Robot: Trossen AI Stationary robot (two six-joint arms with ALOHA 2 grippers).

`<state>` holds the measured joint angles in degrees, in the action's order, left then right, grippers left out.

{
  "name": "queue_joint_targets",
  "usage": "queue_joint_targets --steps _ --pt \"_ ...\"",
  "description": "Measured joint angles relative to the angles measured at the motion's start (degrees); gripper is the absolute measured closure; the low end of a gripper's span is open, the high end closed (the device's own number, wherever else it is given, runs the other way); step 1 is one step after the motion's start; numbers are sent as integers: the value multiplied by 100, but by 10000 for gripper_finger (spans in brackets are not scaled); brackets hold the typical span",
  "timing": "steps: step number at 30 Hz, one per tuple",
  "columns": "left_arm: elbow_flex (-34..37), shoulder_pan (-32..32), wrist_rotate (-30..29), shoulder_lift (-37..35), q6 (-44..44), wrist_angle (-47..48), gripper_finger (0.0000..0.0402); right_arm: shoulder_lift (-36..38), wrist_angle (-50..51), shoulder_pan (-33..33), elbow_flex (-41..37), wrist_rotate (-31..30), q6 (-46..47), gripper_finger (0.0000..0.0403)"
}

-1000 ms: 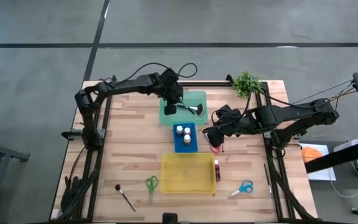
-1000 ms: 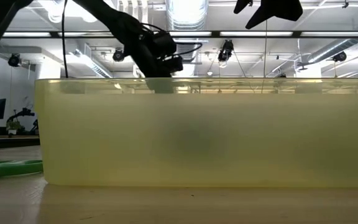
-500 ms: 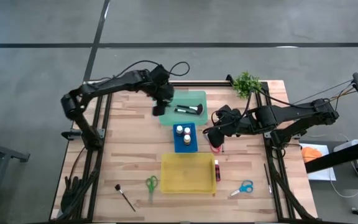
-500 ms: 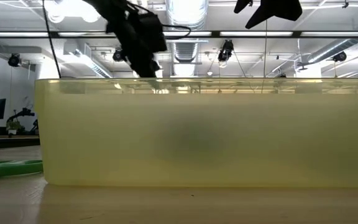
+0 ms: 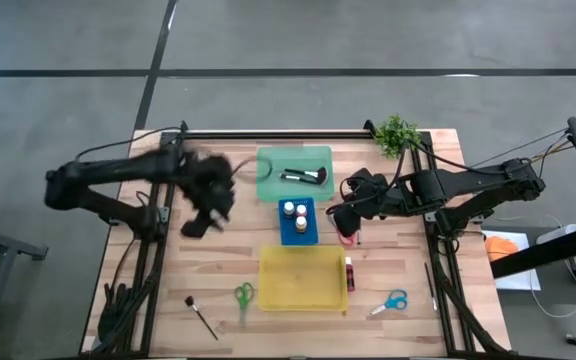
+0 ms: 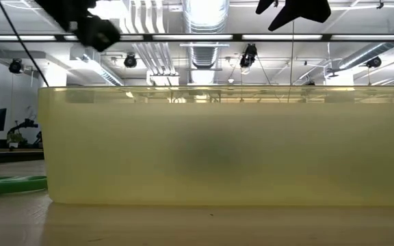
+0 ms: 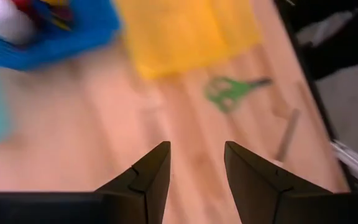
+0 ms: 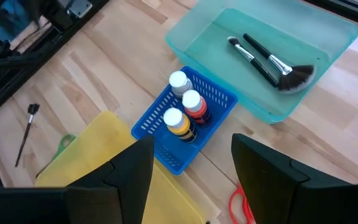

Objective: Pick & Place Paint Supplies
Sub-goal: Put the black lash brush into the green bin

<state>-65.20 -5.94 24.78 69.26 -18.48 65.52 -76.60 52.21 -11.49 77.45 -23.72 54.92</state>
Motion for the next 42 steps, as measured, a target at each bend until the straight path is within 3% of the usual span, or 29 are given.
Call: queue_joint_targets --steps 8,15,19,22,30,42 --pt "1663 2571 -453 -826 2664 -1159 240 1 -68 0 0 -39 41 190" --pt "2364 4848 -1411 -682 4052 -2289 240 2 -66 0 0 -38 39 190" --pt "2537 5723 -2238 -386 4680 -2606 240 2 -66 0 0 -36 26 190" --pt "2578 6025 -2569 -77 4987 -2586 240 2 -65 0 0 -36 19 190" --pt "2743 6163 -2510 732 5043 -3030 240 2 -64 0 0 -27 17 190" --pt "2877 6263 -2456 1148 5001 -3605 240 2 -58 -2 0 23 33 190"
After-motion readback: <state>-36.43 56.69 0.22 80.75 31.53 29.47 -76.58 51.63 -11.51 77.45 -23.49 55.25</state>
